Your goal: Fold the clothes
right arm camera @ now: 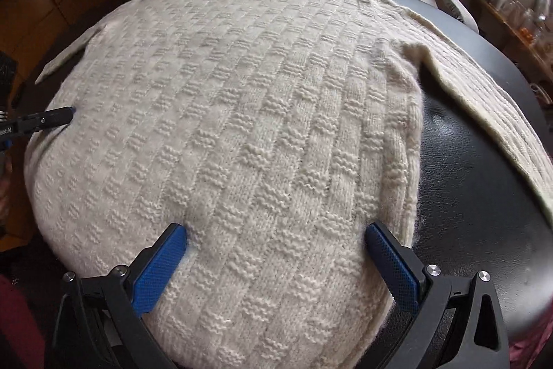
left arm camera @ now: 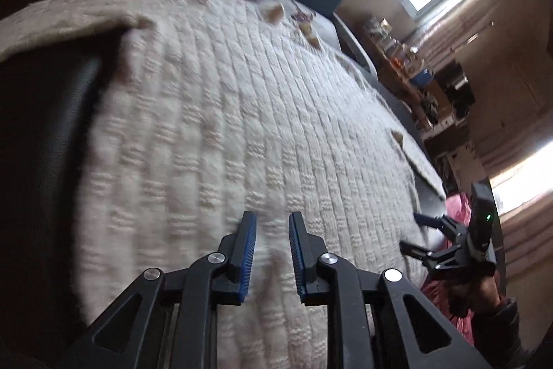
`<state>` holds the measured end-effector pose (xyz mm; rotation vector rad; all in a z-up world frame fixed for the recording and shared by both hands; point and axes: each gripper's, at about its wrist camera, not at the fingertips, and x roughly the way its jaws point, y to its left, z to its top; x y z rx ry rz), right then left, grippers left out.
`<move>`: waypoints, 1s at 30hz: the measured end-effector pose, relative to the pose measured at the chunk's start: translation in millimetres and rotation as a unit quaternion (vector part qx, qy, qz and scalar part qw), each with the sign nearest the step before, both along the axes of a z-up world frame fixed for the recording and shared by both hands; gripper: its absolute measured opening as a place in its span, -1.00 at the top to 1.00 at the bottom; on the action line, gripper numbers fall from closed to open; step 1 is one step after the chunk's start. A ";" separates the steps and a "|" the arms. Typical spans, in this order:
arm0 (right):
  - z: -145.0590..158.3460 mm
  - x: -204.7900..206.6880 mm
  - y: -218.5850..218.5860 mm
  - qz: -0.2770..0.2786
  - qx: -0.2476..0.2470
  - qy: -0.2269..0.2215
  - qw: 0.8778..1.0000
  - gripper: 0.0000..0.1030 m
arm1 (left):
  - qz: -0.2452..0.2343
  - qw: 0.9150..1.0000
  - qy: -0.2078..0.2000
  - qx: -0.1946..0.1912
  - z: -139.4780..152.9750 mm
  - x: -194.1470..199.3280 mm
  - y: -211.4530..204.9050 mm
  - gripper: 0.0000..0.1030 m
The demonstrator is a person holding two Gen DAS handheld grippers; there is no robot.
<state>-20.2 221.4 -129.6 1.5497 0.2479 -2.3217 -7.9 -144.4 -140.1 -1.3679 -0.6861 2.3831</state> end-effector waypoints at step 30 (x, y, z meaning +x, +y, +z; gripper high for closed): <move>11.0 21.6 -106.9 0.061 -0.055 0.035 0.996 -1.00 | 0.033 0.999 -0.021 0.020 8.1 104.3 -36.0 0.87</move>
